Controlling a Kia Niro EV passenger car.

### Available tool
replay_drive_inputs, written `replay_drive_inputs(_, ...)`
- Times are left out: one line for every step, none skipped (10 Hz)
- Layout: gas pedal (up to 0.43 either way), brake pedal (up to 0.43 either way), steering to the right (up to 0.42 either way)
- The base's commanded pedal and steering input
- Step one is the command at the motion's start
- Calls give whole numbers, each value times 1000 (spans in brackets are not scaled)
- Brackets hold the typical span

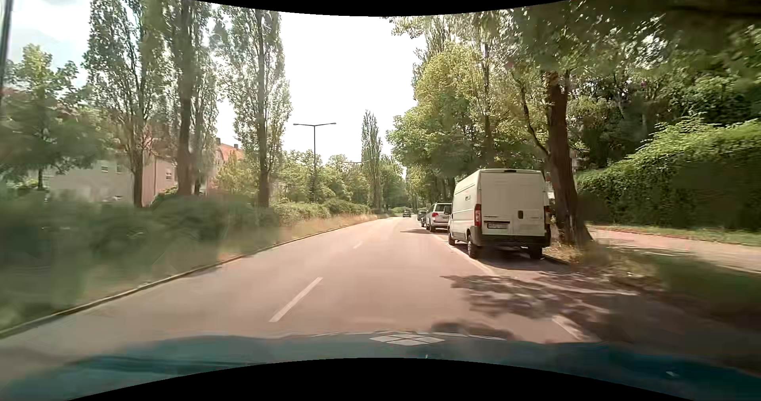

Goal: Follow the waypoints while adhering to traffic rules and regulations

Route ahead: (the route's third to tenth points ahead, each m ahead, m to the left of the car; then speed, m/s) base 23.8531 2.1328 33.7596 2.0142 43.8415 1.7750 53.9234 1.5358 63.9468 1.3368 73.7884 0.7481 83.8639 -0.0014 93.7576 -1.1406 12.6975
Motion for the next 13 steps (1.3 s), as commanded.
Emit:
replay_drive_inputs(177, 0, 2)
replay_drive_inputs(177, 0, 2)
replay_drive_inputs(177, 0, 2)
replay_drive_inputs(177, 0, 2)
replay_drive_inputs(177, 0, 2)
replay_drive_inputs(177, 0, 2)
replay_drive_inputs(177, 0, 2)
replay_drive_inputs(177, 0, 3)
replay_drive_inputs(189, 0, 2)
replay_drive_inputs(189, 0, 2)
replay_drive_inputs(189, 0, 3)
replay_drive_inputs(189, 0, 3)
replay_drive_inputs(189, 0, 3)
